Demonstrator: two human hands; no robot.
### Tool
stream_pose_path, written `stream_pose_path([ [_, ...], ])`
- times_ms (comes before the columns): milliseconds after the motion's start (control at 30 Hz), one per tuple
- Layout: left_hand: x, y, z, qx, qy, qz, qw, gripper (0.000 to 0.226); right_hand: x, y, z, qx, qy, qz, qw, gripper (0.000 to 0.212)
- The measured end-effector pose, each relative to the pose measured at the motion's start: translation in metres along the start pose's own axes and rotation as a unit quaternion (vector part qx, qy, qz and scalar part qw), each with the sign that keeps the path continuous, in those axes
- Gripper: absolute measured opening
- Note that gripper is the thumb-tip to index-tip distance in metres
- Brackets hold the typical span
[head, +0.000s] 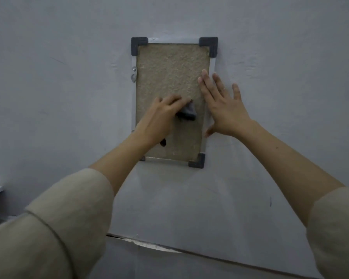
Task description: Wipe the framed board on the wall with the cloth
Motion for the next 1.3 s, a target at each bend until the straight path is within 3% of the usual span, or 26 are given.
stream_pose_path([
  [100, 0.001, -0.002, -0.004, -0.008, 0.012, 0.005, 1.000, 0.061, 0.000, 0.000, 0.000, 0.002, 0.000, -0.002, 1.000, 0.140],
  [233, 0.013, 0.050, -0.031, 0.085, 0.011, 0.170, 0.982, 0.066, 0.000, 0.000, 0.000, 0.000, 0.009, -0.008, 1.000, 0.138],
  [300, 0.018, 0.063, -0.035, 0.111, -0.001, 0.214, 0.971, 0.071, 0.000, 0.000, 0.000, 0.000, 0.012, -0.005, 1.000, 0.138],
  [400, 0.012, 0.047, -0.021, 0.106, -0.004, 0.168, 0.980, 0.068, 0.000, 0.000, -0.001, -0.003, 0.008, -0.002, 1.000, 0.138],
  [533, 0.006, 0.016, 0.006, 0.025, 0.012, 0.053, 0.998, 0.064, -0.001, 0.000, 0.000, 0.001, 0.007, -0.001, 1.000, 0.138],
  [600, 0.012, 0.029, 0.002, 0.034, 0.011, 0.066, 0.997, 0.066, -0.001, 0.000, 0.001, 0.000, 0.007, -0.001, 1.000, 0.139],
  [767, 0.022, 0.084, -0.020, 0.109, 0.010, 0.194, 0.975, 0.078, 0.000, -0.001, 0.000, 0.002, 0.009, -0.002, 1.000, 0.138],
  [833, 0.018, 0.071, -0.013, 0.098, 0.016, 0.154, 0.983, 0.073, 0.001, 0.000, 0.000, 0.001, 0.007, -0.004, 1.000, 0.138],
  [900, 0.010, 0.052, -0.006, 0.009, 0.029, 0.062, 0.998, 0.069, 0.001, 0.000, 0.000, 0.000, 0.004, -0.002, 1.000, 0.138],
  [967, 0.009, 0.042, -0.003, -0.074, 0.035, 0.017, 0.996, 0.069, 0.000, 0.000, 0.000, 0.003, 0.002, -0.001, 1.000, 0.139],
  [1033, 0.012, 0.049, -0.011, -0.061, 0.041, 0.048, 0.996, 0.068, -0.001, 0.000, 0.001, 0.004, 0.000, 0.002, 1.000, 0.139],
  [1167, 0.024, 0.078, -0.031, 0.063, 0.031, 0.199, 0.978, 0.073, 0.000, -0.001, 0.000, 0.006, 0.003, -0.001, 1.000, 0.138],
  [1233, 0.022, 0.071, -0.025, 0.075, 0.025, 0.178, 0.981, 0.072, 0.000, 0.000, 0.000, 0.006, 0.001, -0.002, 1.000, 0.138],
  [1300, 0.014, 0.056, -0.016, 0.022, 0.034, 0.082, 0.996, 0.069, 0.000, 0.000, 0.000, 0.002, 0.001, 0.001, 1.000, 0.139],
])
Point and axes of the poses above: each hand's wrist, its own y-axis away from the middle knuckle, its own x-axis out of the palm, z = x × y, the point moved 2 cm from there along -y, towards the middle knuckle, and after that the axes turned 12 degrees about -z, right-handed, at the moved point
